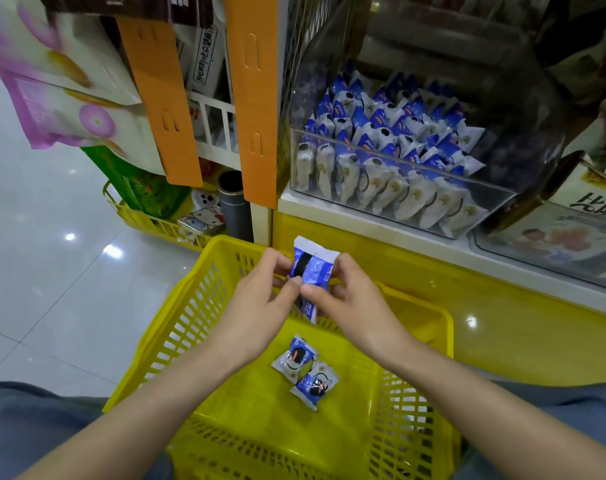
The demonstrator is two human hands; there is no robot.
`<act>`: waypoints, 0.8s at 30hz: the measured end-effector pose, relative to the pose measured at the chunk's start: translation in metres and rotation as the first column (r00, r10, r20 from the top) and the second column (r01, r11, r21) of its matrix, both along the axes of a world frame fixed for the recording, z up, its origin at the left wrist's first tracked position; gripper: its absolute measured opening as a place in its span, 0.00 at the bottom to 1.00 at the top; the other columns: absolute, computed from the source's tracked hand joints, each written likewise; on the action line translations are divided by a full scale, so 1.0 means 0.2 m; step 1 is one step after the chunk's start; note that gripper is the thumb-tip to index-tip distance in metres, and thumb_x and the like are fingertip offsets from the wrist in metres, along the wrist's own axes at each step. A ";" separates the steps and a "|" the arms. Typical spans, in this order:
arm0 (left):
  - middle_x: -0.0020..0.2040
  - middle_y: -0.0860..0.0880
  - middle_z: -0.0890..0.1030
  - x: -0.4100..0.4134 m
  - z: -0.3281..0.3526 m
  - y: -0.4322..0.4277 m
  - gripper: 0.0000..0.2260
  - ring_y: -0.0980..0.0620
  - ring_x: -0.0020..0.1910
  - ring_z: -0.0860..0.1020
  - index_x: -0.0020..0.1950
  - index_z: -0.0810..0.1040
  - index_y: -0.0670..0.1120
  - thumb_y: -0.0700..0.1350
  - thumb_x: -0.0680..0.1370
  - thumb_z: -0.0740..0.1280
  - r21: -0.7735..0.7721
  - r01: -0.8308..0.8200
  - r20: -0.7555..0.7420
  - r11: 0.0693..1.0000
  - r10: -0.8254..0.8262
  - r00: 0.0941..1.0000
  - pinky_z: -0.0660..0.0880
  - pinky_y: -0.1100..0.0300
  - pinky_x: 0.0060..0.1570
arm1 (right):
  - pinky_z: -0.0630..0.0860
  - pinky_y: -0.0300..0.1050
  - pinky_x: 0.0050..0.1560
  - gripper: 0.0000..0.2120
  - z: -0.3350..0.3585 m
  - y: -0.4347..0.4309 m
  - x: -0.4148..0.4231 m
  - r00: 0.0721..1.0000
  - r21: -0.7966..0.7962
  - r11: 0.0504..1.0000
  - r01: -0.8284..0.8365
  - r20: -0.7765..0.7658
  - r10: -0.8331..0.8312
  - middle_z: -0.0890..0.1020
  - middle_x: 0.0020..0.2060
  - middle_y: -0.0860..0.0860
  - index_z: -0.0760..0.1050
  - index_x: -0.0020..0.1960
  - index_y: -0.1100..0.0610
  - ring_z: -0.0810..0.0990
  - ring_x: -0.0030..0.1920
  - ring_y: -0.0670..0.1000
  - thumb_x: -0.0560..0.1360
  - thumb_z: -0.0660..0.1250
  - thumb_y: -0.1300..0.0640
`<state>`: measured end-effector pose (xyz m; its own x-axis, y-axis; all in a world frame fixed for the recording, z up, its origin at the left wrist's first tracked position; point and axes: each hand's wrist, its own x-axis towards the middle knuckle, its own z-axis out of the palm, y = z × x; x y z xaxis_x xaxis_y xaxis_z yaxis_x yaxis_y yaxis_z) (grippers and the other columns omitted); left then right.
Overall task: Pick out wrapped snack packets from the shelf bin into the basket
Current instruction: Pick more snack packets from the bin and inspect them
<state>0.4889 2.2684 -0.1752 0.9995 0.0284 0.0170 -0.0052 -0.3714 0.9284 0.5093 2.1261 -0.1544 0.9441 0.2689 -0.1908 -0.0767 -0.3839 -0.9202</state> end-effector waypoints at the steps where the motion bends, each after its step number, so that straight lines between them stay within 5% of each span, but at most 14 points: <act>1: 0.39 0.59 0.80 0.00 0.00 0.00 0.03 0.63 0.39 0.76 0.45 0.71 0.52 0.45 0.77 0.64 -0.037 -0.015 -0.009 0.999 0.015 1.000 0.69 0.72 0.37 | 0.78 0.50 0.45 0.11 -0.01 0.00 -0.01 0.995 -0.077 0.996 -0.053 0.076 0.059 0.80 0.48 0.50 0.68 0.47 0.52 0.81 0.47 0.52 0.72 0.71 0.55; 5: 0.40 0.57 0.82 0.00 0.01 0.00 0.05 0.60 0.41 0.79 0.42 0.70 0.53 0.48 0.76 0.65 -0.076 -0.019 -0.028 0.997 0.017 0.999 0.76 0.61 0.43 | 0.77 0.44 0.40 0.14 -0.02 -0.02 -0.03 0.959 -0.220 0.966 -0.136 0.215 0.184 0.78 0.45 0.47 0.63 0.44 0.44 0.78 0.43 0.44 0.72 0.70 0.52; 9: 0.44 0.55 0.81 0.00 0.02 0.02 0.04 0.59 0.45 0.80 0.47 0.72 0.49 0.48 0.77 0.63 0.085 0.014 0.036 0.996 -0.017 0.999 0.77 0.57 0.45 | 0.75 0.47 0.41 0.13 -0.02 -0.03 -0.04 0.944 -0.264 0.952 -0.154 0.246 0.221 0.77 0.45 0.49 0.64 0.48 0.52 0.77 0.42 0.47 0.74 0.67 0.50; 14: 0.47 0.55 0.81 -0.01 0.03 0.03 0.06 0.63 0.46 0.78 0.50 0.74 0.48 0.48 0.77 0.64 0.135 0.050 0.018 0.990 -0.053 0.998 0.76 0.66 0.44 | 0.73 0.41 0.39 0.10 -0.01 -0.04 -0.04 0.929 -0.257 0.952 -0.167 0.282 0.239 0.78 0.44 0.49 0.66 0.52 0.49 0.76 0.42 0.45 0.75 0.62 0.46; 18: 0.43 0.58 0.79 -0.01 0.03 0.05 0.05 0.64 0.44 0.77 0.50 0.74 0.49 0.48 0.77 0.64 0.252 0.083 0.034 0.964 -0.094 0.995 0.72 0.72 0.39 | 0.78 0.55 0.40 0.23 -0.01 -0.04 -0.04 0.961 -0.194 0.973 -0.122 0.222 0.165 0.82 0.40 0.52 0.71 0.53 0.54 0.81 0.40 0.51 0.71 0.55 0.36; 24: 0.36 0.51 0.73 -0.02 0.02 0.04 0.07 0.46 0.36 0.75 0.52 0.72 0.43 0.45 0.80 0.58 0.531 0.057 0.119 0.845 -0.141 0.983 0.71 0.48 0.35 | 0.78 0.58 0.39 0.10 -0.04 -0.01 -0.06 0.972 -0.218 0.970 -0.109 0.182 0.151 0.83 0.42 0.55 0.70 0.54 0.52 0.82 0.40 0.54 0.77 0.62 0.49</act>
<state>0.4852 2.2764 -0.1708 0.9810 -0.1255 0.1480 -0.1890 -0.7918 0.5809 0.4973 2.1240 -0.1626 0.9279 0.3664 -0.0695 0.1606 -0.5607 -0.8123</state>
